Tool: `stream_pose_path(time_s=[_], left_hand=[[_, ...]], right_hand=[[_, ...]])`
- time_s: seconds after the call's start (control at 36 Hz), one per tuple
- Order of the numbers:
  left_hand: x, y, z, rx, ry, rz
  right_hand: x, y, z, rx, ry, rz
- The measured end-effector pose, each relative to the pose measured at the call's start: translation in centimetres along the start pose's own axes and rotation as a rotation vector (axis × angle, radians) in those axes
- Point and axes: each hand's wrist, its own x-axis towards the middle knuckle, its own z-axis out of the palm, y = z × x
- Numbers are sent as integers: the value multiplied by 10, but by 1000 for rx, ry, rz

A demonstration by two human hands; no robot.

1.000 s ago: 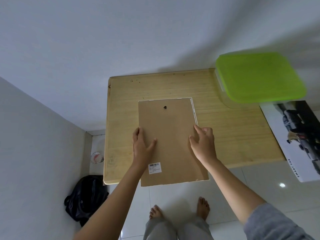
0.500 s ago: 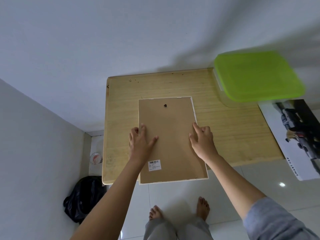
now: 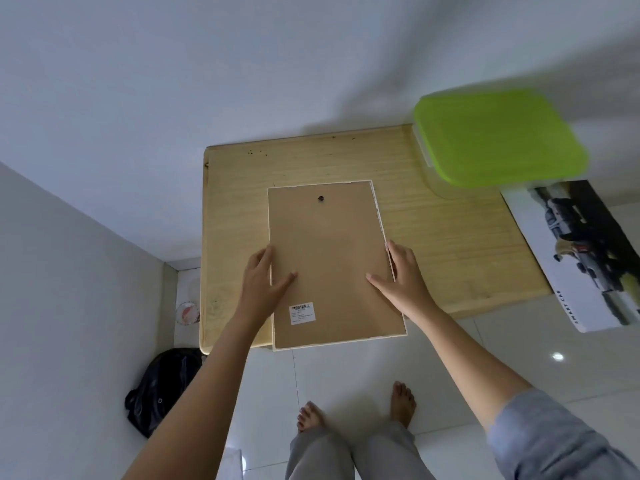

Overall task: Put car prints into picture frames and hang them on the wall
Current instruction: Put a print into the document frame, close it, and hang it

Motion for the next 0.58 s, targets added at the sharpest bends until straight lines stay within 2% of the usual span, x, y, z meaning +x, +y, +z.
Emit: stream_pose_path(time_s=[0.08,0.14,0.31,0.58], left_hand=[[-12,2,0,-100,21,-34],[-25,2,3,-123,-34,-29],[-40,-3,10,-8,-187,1],[-43,-6,12,18,-160,-10]], right_hand=[[-10,4,1,39,34,41],[-18,5,1,9,1,54],[-30,9,3,-90,-129,18],[-32,9,9,-82,-75,38]])
